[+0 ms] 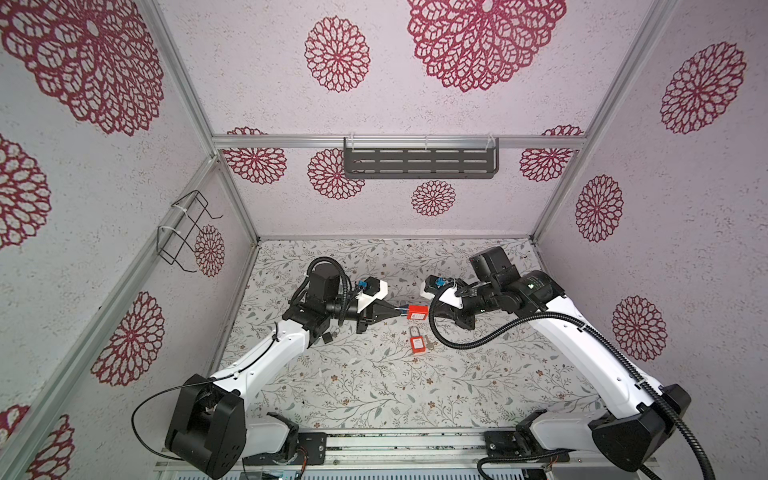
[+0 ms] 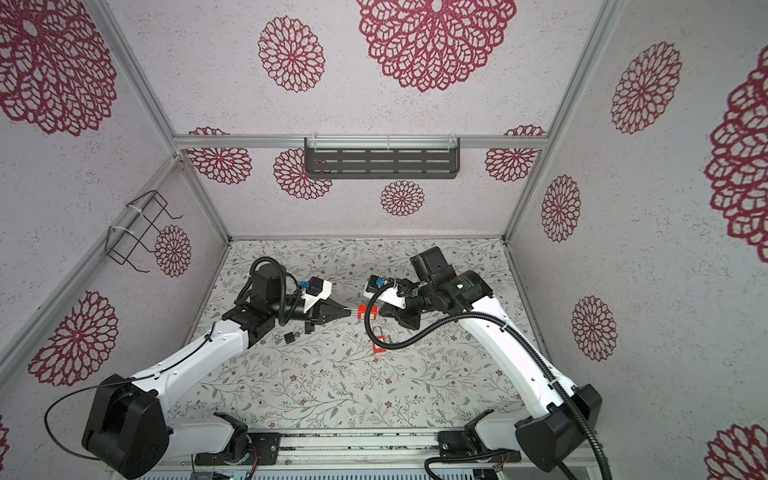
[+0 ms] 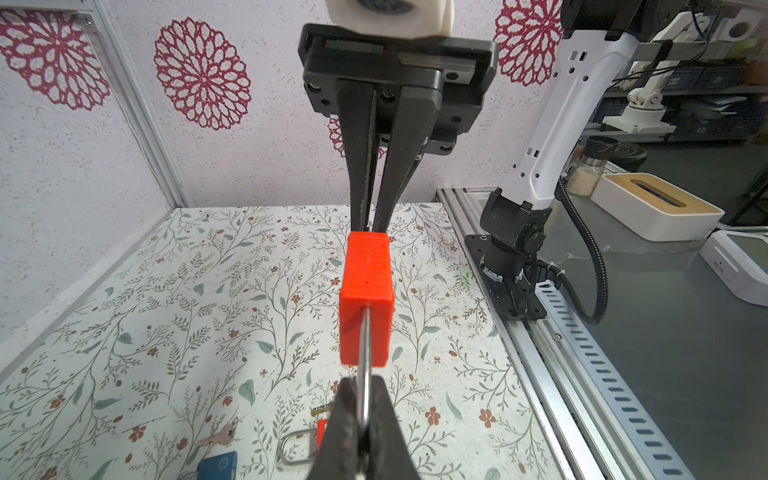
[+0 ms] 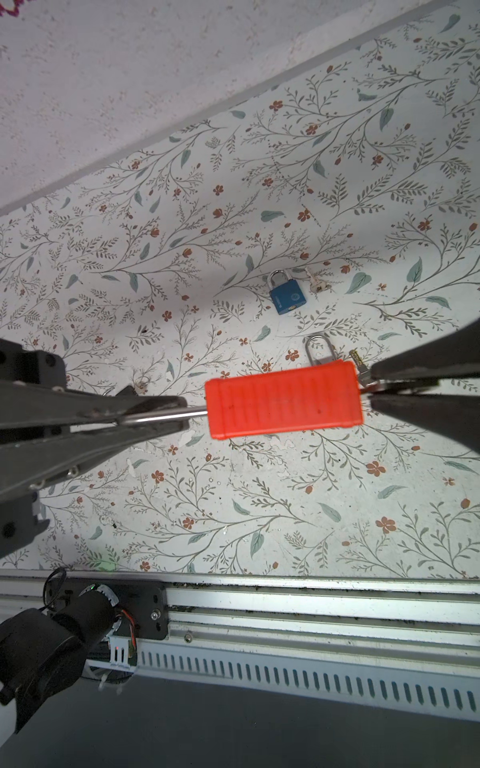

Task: Lock with the key

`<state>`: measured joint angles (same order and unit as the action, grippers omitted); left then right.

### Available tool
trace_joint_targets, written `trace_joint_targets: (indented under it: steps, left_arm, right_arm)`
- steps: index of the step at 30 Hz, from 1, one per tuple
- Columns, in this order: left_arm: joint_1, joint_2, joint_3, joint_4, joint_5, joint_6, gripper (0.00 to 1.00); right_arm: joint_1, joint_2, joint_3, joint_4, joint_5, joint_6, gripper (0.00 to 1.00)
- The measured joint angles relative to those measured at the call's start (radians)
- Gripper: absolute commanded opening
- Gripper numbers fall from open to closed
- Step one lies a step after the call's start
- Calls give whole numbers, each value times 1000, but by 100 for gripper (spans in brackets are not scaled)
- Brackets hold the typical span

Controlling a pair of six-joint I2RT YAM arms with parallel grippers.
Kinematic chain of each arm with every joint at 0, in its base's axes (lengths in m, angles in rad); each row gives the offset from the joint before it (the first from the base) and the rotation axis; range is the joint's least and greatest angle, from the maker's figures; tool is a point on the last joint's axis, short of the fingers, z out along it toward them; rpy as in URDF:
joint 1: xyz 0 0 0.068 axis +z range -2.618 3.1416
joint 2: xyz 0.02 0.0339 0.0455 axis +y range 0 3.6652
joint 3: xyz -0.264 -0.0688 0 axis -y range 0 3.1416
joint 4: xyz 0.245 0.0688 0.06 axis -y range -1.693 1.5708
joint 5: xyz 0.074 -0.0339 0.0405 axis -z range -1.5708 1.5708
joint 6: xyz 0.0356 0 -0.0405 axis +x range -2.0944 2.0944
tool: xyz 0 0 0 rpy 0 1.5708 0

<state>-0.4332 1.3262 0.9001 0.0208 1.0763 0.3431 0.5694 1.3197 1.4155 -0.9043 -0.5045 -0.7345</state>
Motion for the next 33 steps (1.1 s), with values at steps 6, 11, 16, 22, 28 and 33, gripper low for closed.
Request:
trace_joint_targets:
  steps: [6, 11, 16, 22, 28, 33]
  left_arm:
    - [0, 0, 11, -54, -3, 37, 0]
    - [-1, 0, 39, -127, -3, 95, 0]
    - [-1, 0, 60, -190, -3, 146, 0]
    - [0, 0, 66, -250, -3, 201, 0]
    - [2, -8, 70, -313, -2, 251, 0]
    - [28, -27, 69, -351, 4, 259, 0]
  right_arm:
    - [3, -9, -27, 3, -12, -33, 2]
    - [4, -23, -40, 8, -15, -54, 0]
    - [4, -33, -51, 6, -16, -64, 0]
    - [6, -34, -69, 2, -25, -71, 0]
    - [13, -43, -99, 14, -35, -71, 0]
    - [2, -86, -135, 3, -4, -68, 0]
